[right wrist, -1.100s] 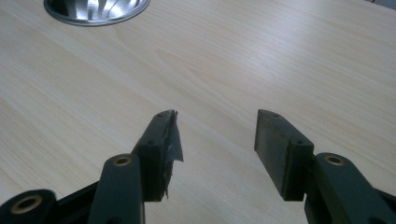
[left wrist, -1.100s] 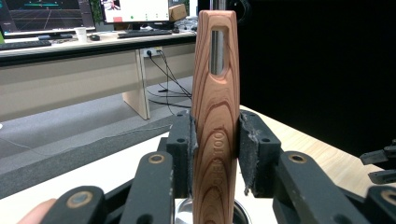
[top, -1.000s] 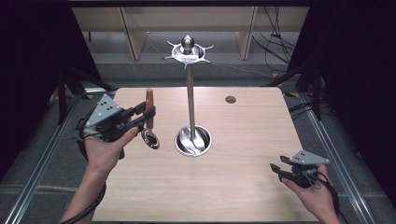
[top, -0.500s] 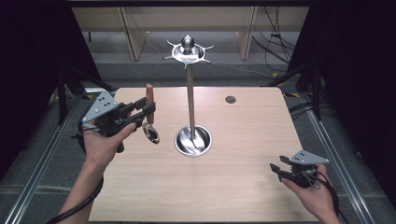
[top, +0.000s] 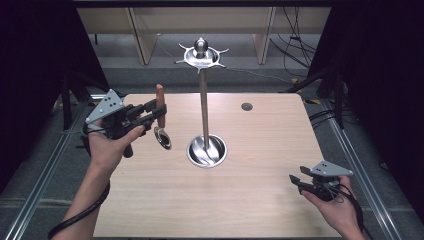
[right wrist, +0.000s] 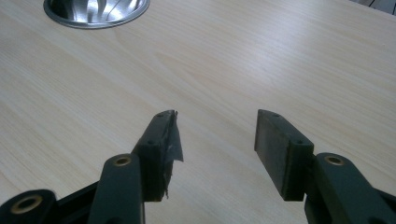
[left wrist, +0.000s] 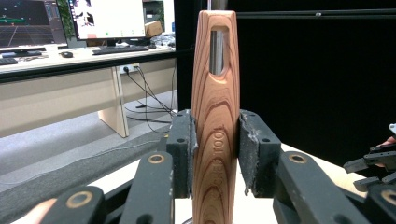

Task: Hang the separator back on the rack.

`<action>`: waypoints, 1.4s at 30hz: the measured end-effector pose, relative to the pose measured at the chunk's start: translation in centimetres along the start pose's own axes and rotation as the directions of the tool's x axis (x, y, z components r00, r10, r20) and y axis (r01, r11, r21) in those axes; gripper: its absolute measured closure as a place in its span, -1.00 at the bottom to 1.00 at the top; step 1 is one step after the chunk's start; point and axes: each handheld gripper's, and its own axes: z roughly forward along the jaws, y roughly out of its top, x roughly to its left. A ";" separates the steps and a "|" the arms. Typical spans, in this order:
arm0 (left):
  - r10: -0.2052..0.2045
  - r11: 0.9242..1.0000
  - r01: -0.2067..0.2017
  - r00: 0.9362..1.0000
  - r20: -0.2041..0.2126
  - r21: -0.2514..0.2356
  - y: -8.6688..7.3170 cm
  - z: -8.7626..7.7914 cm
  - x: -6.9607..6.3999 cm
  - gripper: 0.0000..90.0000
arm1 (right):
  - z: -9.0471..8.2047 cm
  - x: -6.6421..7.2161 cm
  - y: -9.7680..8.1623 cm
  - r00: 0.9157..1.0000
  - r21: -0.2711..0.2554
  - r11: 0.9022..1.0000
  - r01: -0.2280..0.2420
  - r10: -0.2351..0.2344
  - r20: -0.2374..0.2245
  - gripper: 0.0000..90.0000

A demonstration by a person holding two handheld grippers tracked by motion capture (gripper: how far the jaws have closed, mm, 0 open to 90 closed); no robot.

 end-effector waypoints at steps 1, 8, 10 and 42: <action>-0.001 1.000 0.001 1.000 0.005 0.000 0.0 0.1 0.0 0.49 | 0.0 0.0 0.0 1.000 0.001 1.000 0.001 -0.001 0.000 0.09; 0.003 1.000 -0.003 1.000 0.017 0.001 -0.1 0.5 0.1 0.49 | 0.0 0.1 0.0 1.000 0.004 1.000 -0.015 0.015 0.003 0.09; 0.004 1.000 -0.004 1.000 0.024 0.000 0.0 0.6 0.2 0.49 | 0.0 0.1 -0.1 1.000 0.007 1.000 -0.010 0.010 0.003 0.09; -0.005 1.000 0.005 0.998 0.057 0.004 2.6 2.2 1.2 0.49 | -0.1 0.2 0.0 1.000 0.006 1.000 -0.010 0.010 0.001 0.08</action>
